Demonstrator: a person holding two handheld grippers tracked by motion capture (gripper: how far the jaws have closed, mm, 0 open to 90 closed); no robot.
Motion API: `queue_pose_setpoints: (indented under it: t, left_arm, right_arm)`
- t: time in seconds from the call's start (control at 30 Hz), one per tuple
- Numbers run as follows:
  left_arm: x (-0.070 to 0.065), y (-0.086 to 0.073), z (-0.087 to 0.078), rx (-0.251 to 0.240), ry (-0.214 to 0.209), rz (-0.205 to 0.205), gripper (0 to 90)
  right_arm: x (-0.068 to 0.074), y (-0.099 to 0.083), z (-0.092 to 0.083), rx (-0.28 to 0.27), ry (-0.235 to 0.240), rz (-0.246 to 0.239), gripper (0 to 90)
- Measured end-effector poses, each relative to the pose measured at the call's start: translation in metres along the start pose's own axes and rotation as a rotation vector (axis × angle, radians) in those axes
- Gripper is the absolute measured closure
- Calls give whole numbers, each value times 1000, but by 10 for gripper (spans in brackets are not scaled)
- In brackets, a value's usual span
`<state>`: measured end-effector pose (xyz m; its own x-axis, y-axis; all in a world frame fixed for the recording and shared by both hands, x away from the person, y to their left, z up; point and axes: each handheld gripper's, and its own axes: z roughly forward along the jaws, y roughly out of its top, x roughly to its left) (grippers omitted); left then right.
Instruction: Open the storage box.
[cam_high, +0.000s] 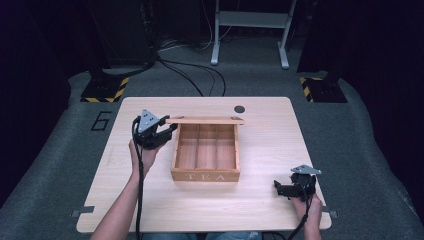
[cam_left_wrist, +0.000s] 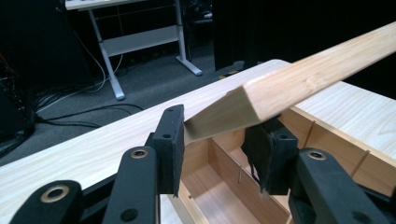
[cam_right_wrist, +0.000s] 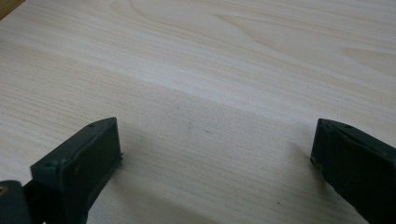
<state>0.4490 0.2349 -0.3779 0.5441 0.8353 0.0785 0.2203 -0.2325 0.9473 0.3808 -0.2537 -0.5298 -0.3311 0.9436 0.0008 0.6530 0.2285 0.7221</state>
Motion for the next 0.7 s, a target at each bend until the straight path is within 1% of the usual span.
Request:
queue_pose_setpoints:
  t: [0.07,0.1,0.13,0.23,0.27,0.33,0.37,0.4,0.53,0.57,0.6,0.63,0.7]
  left_arm:
    - [2,2,1,-1,2,7,590]
    - [2,3,2,-2,1,2,592]
    - [3,4,2,-2,0,7,594]
    - [5,8,4,-5,0,4,600]
    - [7,9,5,2,-4,5,603]
    - [8,11,6,-6,-4,1,604]
    - [9,12,6,2,-7,0,604]
    - [9,13,7,-2,-5,2,605]
    - [12,18,9,7,-8,2,606]
    - [13,19,11,1,-7,-6,606]
    - [14,20,11,6,-11,-1,606]
    - [15,22,12,7,-14,-9,607]
    - [17,24,13,12,-19,-11,607]
  right_arm:
    - [0,0,0,0,0,0,11]
    - [0,0,0,0,0,0,11]
    - [0,0,0,0,0,0,11]
    - [0,0,0,0,0,-1,11]
    - [0,0,0,0,0,0,11]
    - [0,0,0,0,1,0,11]
    - [0,0,0,0,1,0,11]
    - [0,0,0,0,1,-1,11]
    - [0,0,0,1,2,-2,11]
    - [0,0,0,2,2,-2,11]
    - [0,0,0,2,2,-1,11]
    - [0,0,0,1,3,-2,11]
    - [0,0,0,-3,0,-5,11]
